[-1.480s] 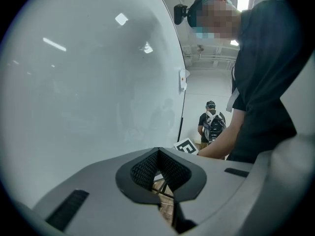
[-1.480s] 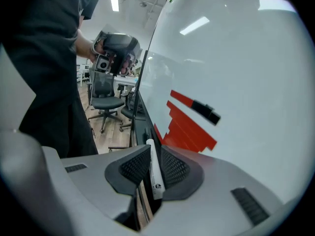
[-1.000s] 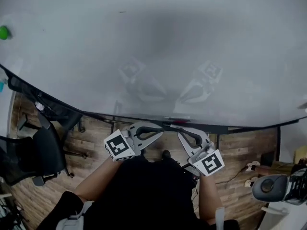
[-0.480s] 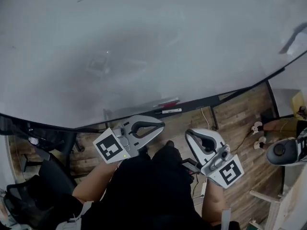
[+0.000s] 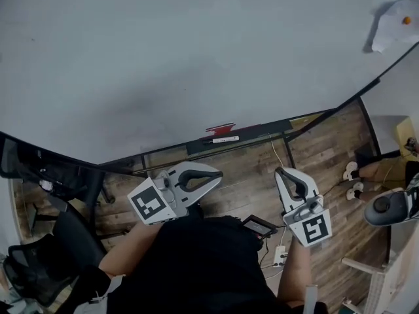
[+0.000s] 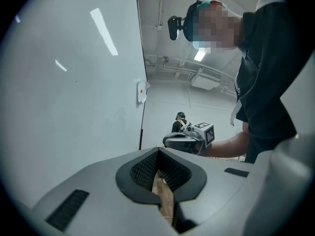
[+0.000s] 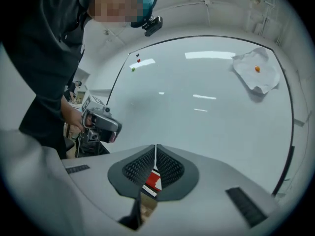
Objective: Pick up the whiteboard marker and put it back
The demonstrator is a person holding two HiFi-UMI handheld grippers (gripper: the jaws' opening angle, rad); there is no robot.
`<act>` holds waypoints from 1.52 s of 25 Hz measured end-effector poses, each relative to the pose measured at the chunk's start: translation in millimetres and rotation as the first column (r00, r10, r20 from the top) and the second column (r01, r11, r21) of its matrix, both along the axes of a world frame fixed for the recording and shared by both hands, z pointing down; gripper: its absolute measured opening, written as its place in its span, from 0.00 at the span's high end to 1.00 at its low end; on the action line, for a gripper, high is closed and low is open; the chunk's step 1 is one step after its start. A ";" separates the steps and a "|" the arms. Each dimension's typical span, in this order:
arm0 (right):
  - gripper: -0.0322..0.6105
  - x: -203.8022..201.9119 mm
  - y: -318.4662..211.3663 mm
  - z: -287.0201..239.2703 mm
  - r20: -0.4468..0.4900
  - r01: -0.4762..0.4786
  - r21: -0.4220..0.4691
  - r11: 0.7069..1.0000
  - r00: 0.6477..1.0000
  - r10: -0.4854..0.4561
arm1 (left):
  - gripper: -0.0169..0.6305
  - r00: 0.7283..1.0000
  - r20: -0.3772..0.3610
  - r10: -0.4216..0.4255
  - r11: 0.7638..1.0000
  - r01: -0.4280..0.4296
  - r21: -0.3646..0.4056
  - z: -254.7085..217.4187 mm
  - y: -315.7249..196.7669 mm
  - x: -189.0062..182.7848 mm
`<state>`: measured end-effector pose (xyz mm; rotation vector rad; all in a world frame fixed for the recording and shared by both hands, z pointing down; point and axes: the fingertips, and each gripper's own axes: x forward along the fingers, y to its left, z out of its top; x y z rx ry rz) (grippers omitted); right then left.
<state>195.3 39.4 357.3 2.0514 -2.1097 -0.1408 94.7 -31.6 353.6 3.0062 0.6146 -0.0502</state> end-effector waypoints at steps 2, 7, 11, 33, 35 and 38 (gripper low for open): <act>0.91 14.2 19.9 5.8 0.024 -0.012 0.004 1.000 1.000 0.012 | 0.96 1.000 0.007 -0.014 1.000 0.014 0.001 -3.8 15.7 2.2; 0.91 25.8 82.6 4.5 0.035 -0.017 0.017 1.000 0.999 0.017 | 0.96 0.999 0.023 -0.026 1.000 0.026 0.017 -1.6 71.7 12.0; 0.91 20.0 122.1 12.5 0.015 0.008 -0.018 1.000 1.000 -0.008 | 0.96 0.997 0.051 -0.050 0.999 0.049 0.015 5.0 116.0 10.3; 0.91 -166.8 196.3 -7.3 0.229 0.221 0.112 0.969 0.943 -0.242 | 0.96 0.998 0.061 0.011 1.000 -0.011 -0.008 6.2 220.1 -102.6; 0.92 -190.7 194.8 2.5 0.246 0.239 0.091 0.967 0.935 -0.254 | 0.96 0.999 0.050 0.010 1.000 -0.010 -0.002 6.5 220.3 -135.0; 0.92 -228.7 190.0 14.9 0.281 0.252 0.079 0.964 0.923 -0.264 | 0.96 0.998 0.064 -0.011 1.000 0.013 -0.029 22.7 218.8 -184.4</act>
